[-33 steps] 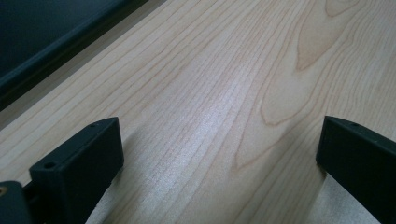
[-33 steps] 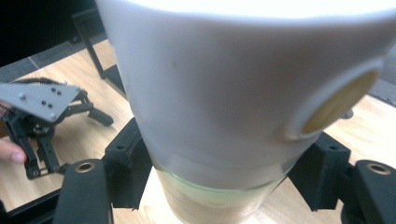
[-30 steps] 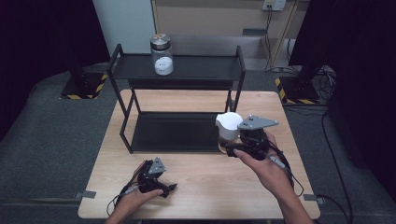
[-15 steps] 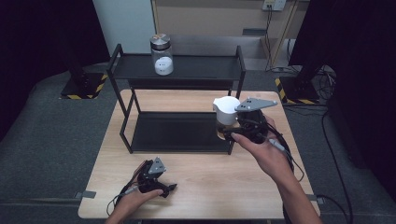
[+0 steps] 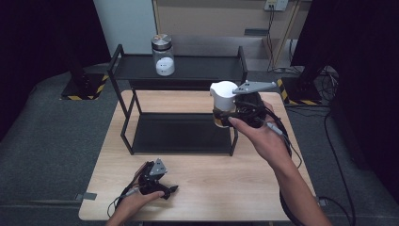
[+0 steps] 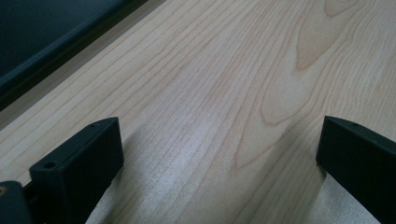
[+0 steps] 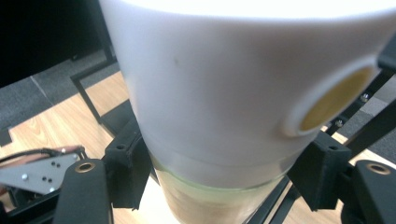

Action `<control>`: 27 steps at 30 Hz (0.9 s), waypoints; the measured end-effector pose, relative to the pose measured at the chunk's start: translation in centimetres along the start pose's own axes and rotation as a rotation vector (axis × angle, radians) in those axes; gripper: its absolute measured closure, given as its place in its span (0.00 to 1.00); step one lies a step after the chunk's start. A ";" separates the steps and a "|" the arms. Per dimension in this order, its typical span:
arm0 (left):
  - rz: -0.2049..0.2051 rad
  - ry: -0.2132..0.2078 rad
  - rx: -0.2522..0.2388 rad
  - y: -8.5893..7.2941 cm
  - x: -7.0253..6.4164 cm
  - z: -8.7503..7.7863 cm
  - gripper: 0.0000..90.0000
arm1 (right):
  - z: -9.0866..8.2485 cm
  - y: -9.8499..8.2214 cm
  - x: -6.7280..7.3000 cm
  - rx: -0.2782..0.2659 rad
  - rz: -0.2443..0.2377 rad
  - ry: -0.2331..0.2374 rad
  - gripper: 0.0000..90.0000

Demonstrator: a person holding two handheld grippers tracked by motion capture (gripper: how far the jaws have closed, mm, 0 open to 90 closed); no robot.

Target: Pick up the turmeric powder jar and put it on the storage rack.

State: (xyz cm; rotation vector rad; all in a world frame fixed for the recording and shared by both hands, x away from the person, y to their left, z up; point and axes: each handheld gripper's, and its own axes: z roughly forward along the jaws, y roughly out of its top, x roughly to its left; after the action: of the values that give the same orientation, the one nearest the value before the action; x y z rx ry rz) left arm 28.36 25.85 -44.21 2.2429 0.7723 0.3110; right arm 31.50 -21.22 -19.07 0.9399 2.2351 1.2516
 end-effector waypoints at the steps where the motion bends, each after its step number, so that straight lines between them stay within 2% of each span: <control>1: 0.000 0.000 0.000 0.0 0.0 0.0 0.00 | 0.0 0.2 -0.1 -0.004 -0.002 -0.001 0.35; 17: 0.003 -0.003 0.000 0.0 0.1 0.0 0.00 | 0.2 3.6 -0.2 -0.031 0.017 -0.003 0.35; 27: 0.002 -0.005 0.000 0.0 0.1 0.0 0.00 | 0.3 5.5 -0.2 -0.043 0.010 -0.008 0.35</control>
State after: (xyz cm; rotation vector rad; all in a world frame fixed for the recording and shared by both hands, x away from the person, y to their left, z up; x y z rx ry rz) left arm 28.42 25.92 -44.22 2.2438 0.7676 0.3065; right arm 33.75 -19.13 -14.47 0.9398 2.1913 1.2925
